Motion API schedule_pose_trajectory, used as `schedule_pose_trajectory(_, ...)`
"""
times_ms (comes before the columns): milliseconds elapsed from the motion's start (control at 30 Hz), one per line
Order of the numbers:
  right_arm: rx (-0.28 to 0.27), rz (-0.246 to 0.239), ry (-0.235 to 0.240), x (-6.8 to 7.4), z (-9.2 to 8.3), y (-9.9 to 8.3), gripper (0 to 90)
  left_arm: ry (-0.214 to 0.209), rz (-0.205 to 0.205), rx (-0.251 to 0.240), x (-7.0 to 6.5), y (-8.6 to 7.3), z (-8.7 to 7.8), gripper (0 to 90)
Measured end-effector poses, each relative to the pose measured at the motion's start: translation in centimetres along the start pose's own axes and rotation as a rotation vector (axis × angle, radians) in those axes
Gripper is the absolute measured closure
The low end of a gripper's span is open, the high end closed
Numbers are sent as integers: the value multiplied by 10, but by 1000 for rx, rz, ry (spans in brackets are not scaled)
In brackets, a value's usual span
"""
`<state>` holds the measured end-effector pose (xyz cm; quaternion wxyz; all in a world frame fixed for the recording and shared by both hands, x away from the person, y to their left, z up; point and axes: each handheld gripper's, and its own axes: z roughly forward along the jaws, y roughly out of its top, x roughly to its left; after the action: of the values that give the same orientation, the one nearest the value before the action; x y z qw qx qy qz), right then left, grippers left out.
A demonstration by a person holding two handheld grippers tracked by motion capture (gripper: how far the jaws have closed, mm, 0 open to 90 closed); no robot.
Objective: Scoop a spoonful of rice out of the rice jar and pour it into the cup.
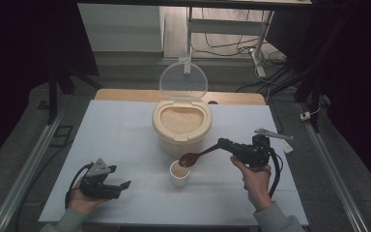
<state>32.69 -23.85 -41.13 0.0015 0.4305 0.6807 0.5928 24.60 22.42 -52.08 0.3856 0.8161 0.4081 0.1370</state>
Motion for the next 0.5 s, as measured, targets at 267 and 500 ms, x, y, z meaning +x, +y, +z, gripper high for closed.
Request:
schedule_pose_trajectory(267,-32,-4,7,-4,-20,7,828,-2,2,1,1,1,1,188)
schedule_pose_trajectory(500,-32,-25,11,-9,-41,17,828,-2,1,-1,1,1,0,188)
